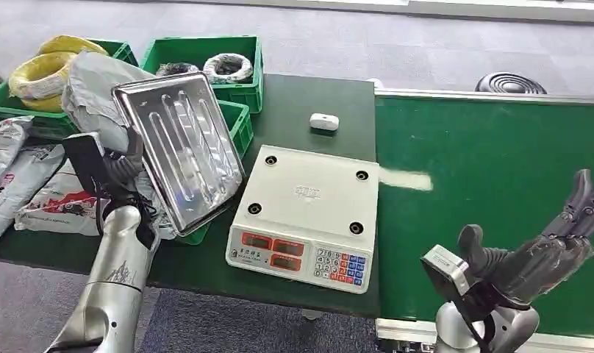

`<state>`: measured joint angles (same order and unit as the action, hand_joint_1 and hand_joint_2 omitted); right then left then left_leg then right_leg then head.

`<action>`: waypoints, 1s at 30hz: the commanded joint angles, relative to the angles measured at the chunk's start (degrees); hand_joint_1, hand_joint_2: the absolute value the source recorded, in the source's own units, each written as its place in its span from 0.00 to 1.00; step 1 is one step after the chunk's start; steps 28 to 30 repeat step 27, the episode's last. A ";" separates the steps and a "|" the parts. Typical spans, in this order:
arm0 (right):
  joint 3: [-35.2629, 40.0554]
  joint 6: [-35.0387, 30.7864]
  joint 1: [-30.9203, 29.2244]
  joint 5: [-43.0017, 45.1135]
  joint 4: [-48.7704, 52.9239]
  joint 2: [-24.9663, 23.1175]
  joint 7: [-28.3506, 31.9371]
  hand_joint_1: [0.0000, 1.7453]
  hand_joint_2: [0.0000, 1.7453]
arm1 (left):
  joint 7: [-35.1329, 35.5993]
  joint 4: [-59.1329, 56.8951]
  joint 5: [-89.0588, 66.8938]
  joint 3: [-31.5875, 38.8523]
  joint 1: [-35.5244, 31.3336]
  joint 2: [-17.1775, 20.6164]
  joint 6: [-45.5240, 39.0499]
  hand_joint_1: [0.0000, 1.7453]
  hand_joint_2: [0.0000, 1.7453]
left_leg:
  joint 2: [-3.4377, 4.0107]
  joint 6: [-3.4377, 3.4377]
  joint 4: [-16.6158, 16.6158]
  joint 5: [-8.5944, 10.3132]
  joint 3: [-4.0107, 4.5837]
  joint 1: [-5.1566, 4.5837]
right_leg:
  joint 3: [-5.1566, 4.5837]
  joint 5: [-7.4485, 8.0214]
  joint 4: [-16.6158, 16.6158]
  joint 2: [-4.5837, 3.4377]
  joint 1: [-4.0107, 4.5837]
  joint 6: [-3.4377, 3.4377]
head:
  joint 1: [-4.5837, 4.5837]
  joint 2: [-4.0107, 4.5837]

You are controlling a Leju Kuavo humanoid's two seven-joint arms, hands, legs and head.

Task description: Moved the parcel from conveyor to table for the left to box.

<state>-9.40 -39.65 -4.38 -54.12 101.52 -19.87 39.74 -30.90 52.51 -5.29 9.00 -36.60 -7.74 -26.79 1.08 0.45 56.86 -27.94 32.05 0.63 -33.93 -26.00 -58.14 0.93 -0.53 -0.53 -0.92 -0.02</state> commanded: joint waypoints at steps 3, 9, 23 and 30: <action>0.84 -0.35 -1.50 0.89 -5.10 -0.13 0.26 0.00 0.00 | -1.86 -10.11 0.70 2.66 -3.95 0.15 -1.62 0.96 1.00 | -0.07 -0.03 -0.14 0.07 -0.08 0.01 | 0.08 0.08 0.15 -0.09 0.01 0.03 | 0.00 0.00; 1.59 -0.35 -2.17 -0.24 -5.68 -0.13 -0.95 0.00 0.00 | 0.14 -12.41 0.79 3.44 -4.03 0.66 -2.83 0.94 1.00 | 0.00 -0.01 -0.06 0.02 -0.07 0.00 | 0.04 0.03 0.06 -0.08 0.00 0.02 | -0.02 0.00; 0.80 -0.35 -2.58 0.37 -7.57 -0.13 0.18 0.00 0.00 | -4.47 -19.09 3.00 5.38 -6.11 1.09 -3.47 0.00 1.00 | -0.06 -0.03 -0.20 0.09 -0.13 0.03 | 0.12 0.12 0.22 -0.14 0.02 0.04 | 0.00 0.00; 0.80 -0.35 -2.58 0.37 -7.57 -0.13 0.18 0.00 0.00 | -4.47 -19.09 3.00 5.38 -6.11 1.09 -3.47 0.00 1.00 | -0.05 -0.01 -0.04 0.01 -0.07 0.02 | 0.07 0.03 0.06 -0.09 0.01 0.02 | 0.00 0.00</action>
